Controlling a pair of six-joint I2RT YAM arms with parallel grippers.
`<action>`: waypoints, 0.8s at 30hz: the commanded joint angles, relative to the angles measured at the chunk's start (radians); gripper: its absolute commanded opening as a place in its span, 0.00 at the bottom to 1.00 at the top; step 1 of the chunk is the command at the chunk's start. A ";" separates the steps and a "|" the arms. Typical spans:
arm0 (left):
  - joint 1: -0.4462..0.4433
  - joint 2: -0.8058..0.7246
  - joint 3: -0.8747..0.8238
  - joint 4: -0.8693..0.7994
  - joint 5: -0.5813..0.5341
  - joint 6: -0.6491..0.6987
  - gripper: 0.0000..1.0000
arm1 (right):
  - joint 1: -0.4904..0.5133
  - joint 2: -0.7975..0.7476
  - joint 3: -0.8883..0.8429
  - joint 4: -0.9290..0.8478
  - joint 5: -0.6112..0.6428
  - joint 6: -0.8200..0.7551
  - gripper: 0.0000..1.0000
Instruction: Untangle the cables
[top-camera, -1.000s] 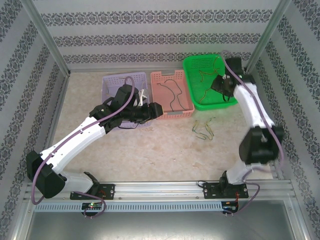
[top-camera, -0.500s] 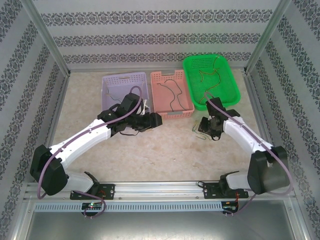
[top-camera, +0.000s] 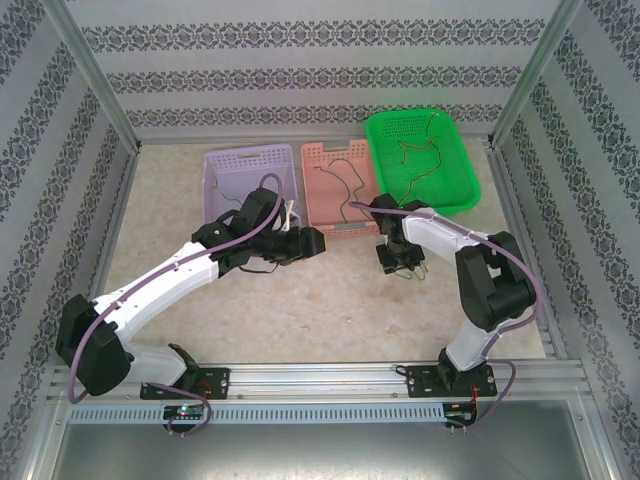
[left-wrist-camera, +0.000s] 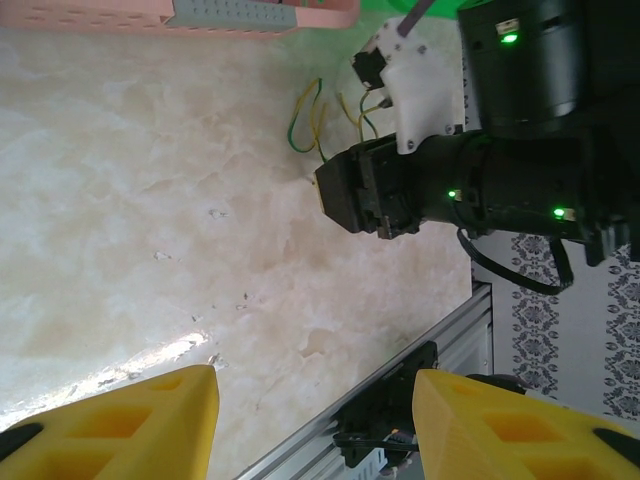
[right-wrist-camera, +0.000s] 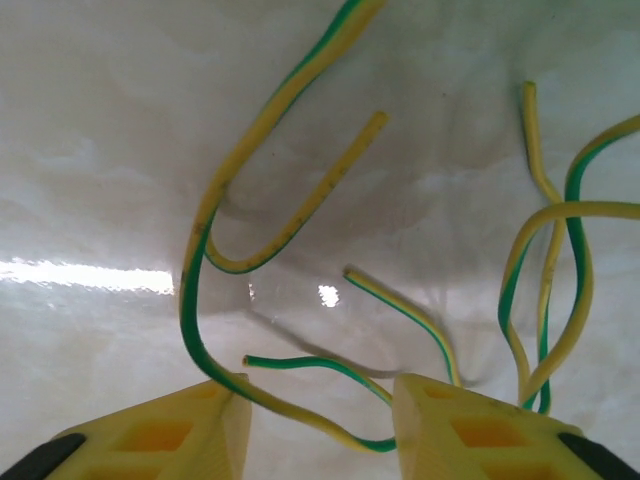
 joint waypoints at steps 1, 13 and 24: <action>-0.015 -0.023 -0.005 0.031 -0.015 -0.002 0.54 | 0.000 0.029 0.020 -0.032 0.025 -0.040 0.37; -0.016 -0.017 0.017 0.026 -0.019 -0.017 0.54 | 0.004 -0.155 0.084 -0.039 -0.100 0.006 0.00; -0.016 0.043 0.080 0.075 0.001 -0.182 0.57 | -0.013 -0.378 0.061 0.160 -0.509 0.189 0.00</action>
